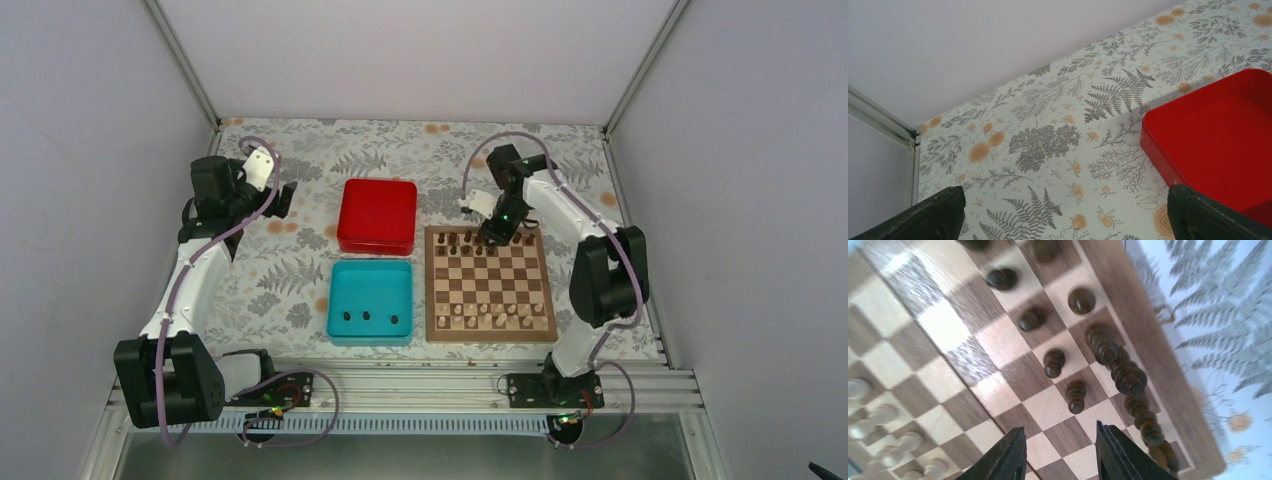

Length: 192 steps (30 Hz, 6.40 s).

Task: Set up the chess pieces on the board
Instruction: Place the chess piece on the chessboard, then pick up the chess piece from the storage box, then place the chess piece on the chessboard, then pick up the chess piece from the storage box.

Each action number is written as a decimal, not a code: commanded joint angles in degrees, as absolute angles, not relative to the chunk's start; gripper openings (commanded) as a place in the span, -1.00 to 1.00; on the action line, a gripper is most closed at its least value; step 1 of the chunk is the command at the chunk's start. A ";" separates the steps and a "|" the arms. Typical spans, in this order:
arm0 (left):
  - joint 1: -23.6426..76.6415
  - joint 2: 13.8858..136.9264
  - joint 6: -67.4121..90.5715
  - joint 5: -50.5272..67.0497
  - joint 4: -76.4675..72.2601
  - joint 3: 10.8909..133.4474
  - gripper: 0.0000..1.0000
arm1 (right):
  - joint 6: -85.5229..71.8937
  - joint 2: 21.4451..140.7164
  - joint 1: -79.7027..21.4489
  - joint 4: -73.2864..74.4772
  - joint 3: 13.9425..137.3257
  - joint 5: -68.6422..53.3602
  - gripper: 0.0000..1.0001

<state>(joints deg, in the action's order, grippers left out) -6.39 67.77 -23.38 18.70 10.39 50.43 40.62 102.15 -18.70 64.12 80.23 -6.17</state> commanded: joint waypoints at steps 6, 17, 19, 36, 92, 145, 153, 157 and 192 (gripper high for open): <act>-6.68 67.53 -23.55 19.82 10.28 50.80 1.00 | 37.09 97.54 -33.83 73.70 93.40 -8.92 -0.24; -6.68 67.15 -23.38 19.20 10.10 50.71 1.00 | 36.29 110.00 -53.45 69.78 106.02 -7.90 -0.09; -6.68 67.07 -23.37 19.01 10.03 50.63 1.00 | 36.38 113.59 -56.09 70.29 107.99 -7.40 -0.08; -6.77 67.41 -23.73 18.97 9.76 50.27 1.00 | 36.96 127.59 -67.72 63.14 112.98 -7.54 -0.03; -7.12 67.85 -23.73 20.08 10.02 50.49 1.00 | 38.35 89.52 -21.99 60.39 74.55 -6.48 -0.85; -7.12 67.93 -23.88 20.41 10.44 50.52 1.00 | 41.37 100.14 -10.82 51.63 68.97 -8.49 -0.54; -7.12 67.68 -23.90 20.45 10.59 50.60 1.00 | 41.93 96.32 -10.91 56.48 72.12 -10.52 -0.43; -7.12 67.68 -23.91 20.67 10.54 50.62 1.00 | 40.24 91.96 -14.10 62.22 75.71 -11.38 -0.41; -7.43 66.69 -24.69 21.44 10.19 49.84 1.00 | 34.25 127.05 -64.36 62.13 105.29 -6.70 0.12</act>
<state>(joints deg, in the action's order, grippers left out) -7.03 67.64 -23.64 20.21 11.29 50.33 34.24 125.69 -62.70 62.19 103.39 -5.50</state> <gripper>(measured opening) 0.999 0.558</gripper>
